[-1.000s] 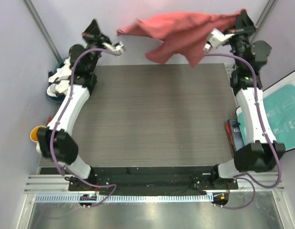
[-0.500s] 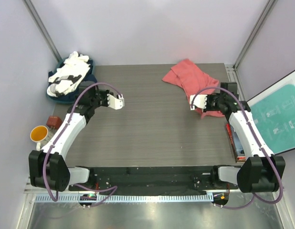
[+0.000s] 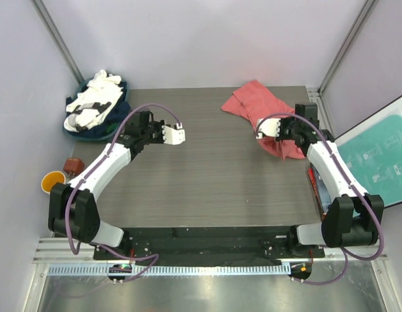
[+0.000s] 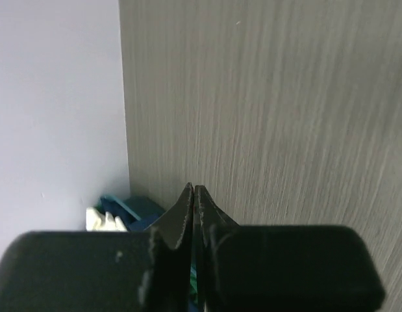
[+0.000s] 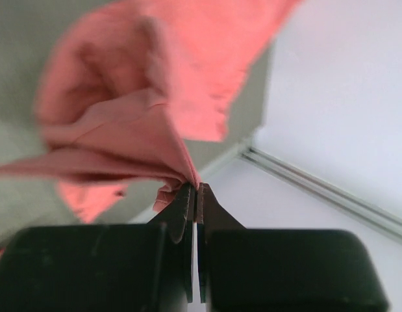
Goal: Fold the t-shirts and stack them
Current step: Flatten out the tshirt
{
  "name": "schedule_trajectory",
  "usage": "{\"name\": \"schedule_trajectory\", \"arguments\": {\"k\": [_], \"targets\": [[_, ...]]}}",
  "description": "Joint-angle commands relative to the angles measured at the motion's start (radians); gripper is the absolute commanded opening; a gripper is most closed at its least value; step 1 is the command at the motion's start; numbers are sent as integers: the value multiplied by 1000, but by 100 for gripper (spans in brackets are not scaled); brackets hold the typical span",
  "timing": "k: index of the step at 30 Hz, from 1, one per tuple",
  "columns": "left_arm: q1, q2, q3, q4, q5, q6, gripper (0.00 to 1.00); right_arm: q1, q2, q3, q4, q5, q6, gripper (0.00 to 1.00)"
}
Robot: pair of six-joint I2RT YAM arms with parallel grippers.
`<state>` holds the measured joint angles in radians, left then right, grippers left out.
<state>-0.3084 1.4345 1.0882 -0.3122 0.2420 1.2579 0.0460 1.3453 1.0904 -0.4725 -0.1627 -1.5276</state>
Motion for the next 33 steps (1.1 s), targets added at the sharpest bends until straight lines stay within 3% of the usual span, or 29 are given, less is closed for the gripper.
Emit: {"name": "schedule_trajectory", "arguments": {"k": [1, 3, 6, 11, 13, 15, 16, 19, 26, 28, 31, 33], "targets": [[-6, 39, 33, 211, -148, -172, 0, 17, 61, 36, 500, 112, 30, 1], [-12, 70, 26, 307, -266, -208, 0, 52, 135, 66, 768, 187, 64, 1], [-12, 86, 6, 447, -345, -291, 0, 135, 299, 219, 949, 302, 107, 1], [-47, 102, -8, 398, -167, -331, 1, 219, 555, 532, 1086, 405, 114, 1], [-81, 130, -16, 398, -144, -304, 12, 216, 616, 658, 1120, 433, 69, 1], [-126, 185, 9, 403, -136, -281, 17, 201, 659, 709, 1121, 475, 60, 1], [-138, 204, 25, 406, -129, -284, 31, 193, 661, 706, 1123, 485, 55, 1], [-176, 305, 123, 432, -98, -321, 56, 164, 660, 648, 1181, 517, 12, 1], [-288, 627, 474, 494, -30, -449, 66, 86, 606, 507, 1262, 614, -23, 1], [-317, 699, 499, 551, 2, -465, 71, 63, 585, 448, 1262, 627, -25, 1], [-339, 736, 460, 679, 161, -465, 80, 49, 532, 344, 1255, 629, -23, 1], [-354, 759, 449, 697, 206, -447, 82, 43, 503, 263, 1255, 635, -34, 1]]}}
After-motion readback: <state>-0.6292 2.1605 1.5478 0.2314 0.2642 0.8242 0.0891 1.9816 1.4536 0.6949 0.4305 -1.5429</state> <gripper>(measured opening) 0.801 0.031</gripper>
